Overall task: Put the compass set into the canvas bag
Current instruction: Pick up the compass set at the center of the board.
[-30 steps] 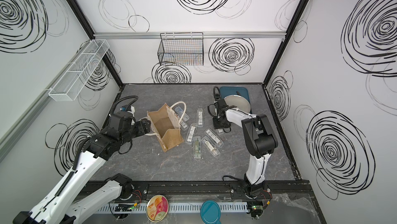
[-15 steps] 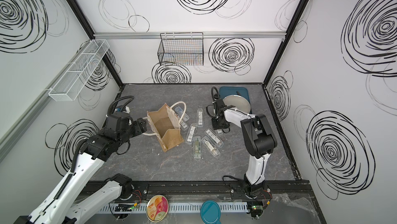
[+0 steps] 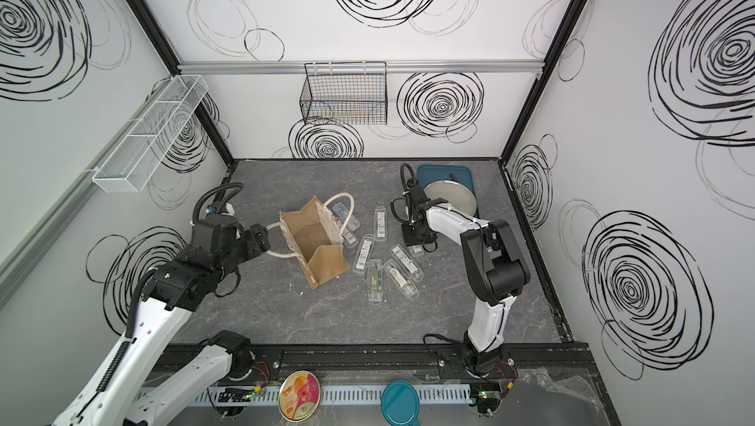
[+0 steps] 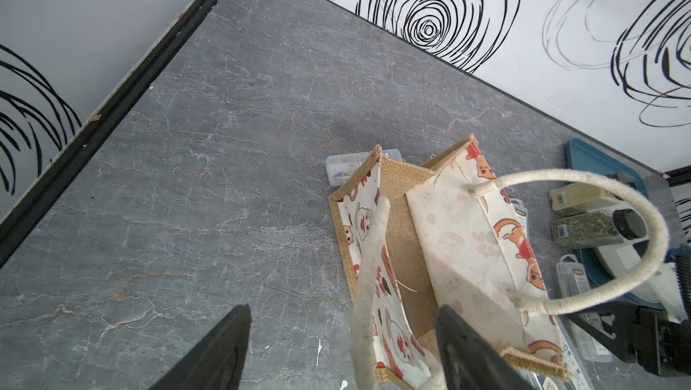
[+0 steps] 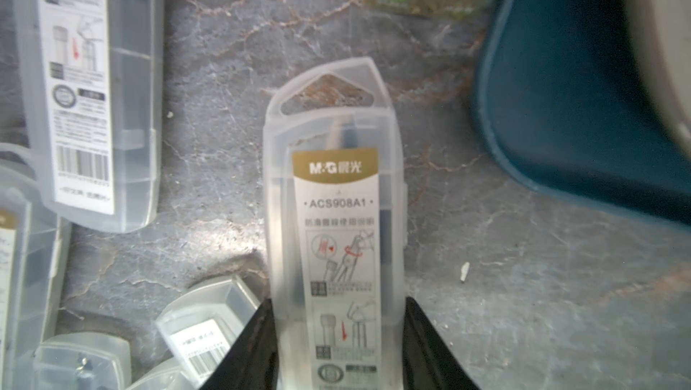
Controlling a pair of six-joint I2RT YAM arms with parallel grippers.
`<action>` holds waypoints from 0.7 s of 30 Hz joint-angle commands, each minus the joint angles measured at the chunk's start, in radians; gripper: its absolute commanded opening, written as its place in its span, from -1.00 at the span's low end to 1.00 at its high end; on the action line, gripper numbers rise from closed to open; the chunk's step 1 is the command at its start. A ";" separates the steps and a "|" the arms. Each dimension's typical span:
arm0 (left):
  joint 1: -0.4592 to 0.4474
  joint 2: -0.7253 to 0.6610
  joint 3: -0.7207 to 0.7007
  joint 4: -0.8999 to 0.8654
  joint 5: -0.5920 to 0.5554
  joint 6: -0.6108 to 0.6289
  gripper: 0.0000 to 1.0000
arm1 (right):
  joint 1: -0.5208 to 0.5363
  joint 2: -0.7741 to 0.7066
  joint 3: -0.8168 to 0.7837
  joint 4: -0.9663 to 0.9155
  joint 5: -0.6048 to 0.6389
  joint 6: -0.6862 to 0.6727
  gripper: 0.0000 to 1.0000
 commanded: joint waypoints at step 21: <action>0.284 -0.013 0.030 0.021 0.265 0.051 0.72 | 0.112 -0.268 0.275 -0.195 0.063 -0.008 -0.34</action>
